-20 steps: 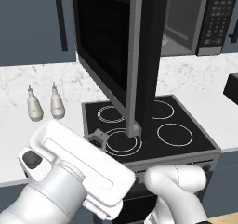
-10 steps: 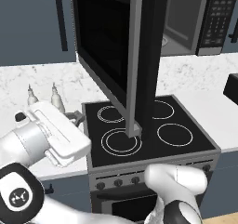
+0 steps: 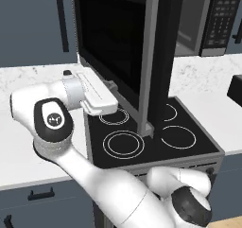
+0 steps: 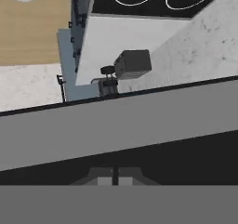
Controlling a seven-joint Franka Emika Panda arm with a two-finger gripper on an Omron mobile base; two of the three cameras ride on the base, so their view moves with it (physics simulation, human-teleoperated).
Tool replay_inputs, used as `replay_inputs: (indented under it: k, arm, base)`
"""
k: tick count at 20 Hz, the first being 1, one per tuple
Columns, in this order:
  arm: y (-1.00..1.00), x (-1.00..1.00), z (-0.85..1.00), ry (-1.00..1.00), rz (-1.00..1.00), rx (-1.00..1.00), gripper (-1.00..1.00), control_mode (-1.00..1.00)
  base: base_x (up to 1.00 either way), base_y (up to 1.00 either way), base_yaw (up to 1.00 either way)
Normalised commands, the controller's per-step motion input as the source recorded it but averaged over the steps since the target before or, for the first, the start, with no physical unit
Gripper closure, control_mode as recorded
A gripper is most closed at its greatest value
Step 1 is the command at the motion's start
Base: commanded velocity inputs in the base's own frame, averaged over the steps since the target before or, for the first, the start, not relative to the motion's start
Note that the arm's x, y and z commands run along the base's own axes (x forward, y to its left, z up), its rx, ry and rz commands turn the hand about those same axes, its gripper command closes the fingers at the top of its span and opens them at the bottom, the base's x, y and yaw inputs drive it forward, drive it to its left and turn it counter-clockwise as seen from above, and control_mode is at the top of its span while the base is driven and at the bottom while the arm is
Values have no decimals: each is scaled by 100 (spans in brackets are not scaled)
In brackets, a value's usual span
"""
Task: Open the microwave, place the bowl with waffle inside the microwave, then close the microwave door and turn it on.
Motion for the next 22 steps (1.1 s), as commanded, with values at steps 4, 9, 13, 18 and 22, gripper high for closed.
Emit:
replay_inputs:
  k: [4,9,13,18,22]
  arm:
    - [-100,47,33,-18,0,21,100,-100]
    - [-100,65,8,-7,12,20,100,-100]
    - [-82,100,-7,9,32,11,100,-100]
    - [-54,100,-6,7,43,5,100,-100]
    - [-53,100,6,-3,55,17,100,-100]
  base:
    - [0,0,0]
    - [0,0,0]
    - [0,0,0]
    - [0,0,0]
    - [0,0,0]
